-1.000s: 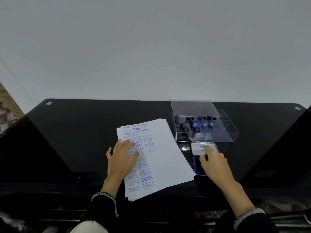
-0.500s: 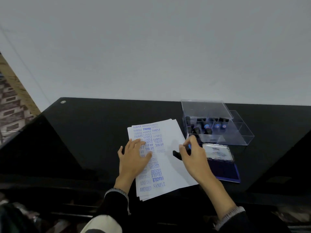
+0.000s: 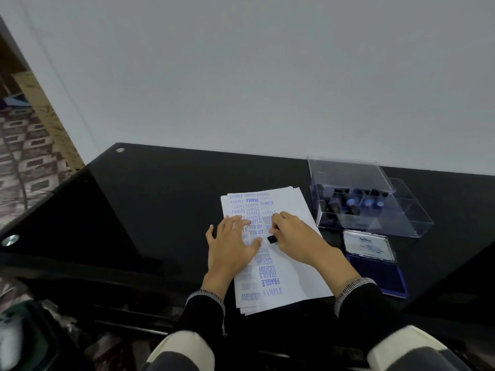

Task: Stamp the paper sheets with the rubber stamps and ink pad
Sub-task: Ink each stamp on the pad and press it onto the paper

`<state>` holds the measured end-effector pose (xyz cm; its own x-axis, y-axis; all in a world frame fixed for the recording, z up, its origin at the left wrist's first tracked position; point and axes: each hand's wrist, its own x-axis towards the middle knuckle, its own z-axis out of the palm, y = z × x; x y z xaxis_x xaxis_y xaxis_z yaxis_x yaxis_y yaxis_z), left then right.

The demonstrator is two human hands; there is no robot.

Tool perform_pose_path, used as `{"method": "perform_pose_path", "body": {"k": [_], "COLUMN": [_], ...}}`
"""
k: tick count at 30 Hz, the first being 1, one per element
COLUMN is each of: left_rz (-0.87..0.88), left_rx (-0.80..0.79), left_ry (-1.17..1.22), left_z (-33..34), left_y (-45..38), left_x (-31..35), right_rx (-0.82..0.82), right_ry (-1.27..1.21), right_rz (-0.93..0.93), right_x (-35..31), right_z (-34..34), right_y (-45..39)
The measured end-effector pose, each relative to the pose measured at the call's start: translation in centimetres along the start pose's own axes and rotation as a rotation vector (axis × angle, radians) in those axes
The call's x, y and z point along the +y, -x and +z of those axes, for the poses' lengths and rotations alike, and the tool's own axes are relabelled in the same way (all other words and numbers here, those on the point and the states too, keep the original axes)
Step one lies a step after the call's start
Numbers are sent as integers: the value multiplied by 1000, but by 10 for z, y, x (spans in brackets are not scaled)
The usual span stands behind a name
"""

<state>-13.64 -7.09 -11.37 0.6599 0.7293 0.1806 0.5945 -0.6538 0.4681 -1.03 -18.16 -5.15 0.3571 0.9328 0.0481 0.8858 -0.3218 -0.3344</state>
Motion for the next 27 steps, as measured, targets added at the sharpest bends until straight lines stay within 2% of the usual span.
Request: {"method": "perform_pose_path", "body": {"k": [10, 27], "left_rz": [7, 4], "left_rx": [19, -7], "left_ry": [0, -25], "left_z": [2, -1], "left_y": [0, 1], "left_x": [-3, -1], "right_rx": [-49, -20], "right_ry": [157, 163], "right_rz": [-25, -6], "right_x": [-6, -9], "right_z": [1, 8], "right_y": [-4, -3]}}
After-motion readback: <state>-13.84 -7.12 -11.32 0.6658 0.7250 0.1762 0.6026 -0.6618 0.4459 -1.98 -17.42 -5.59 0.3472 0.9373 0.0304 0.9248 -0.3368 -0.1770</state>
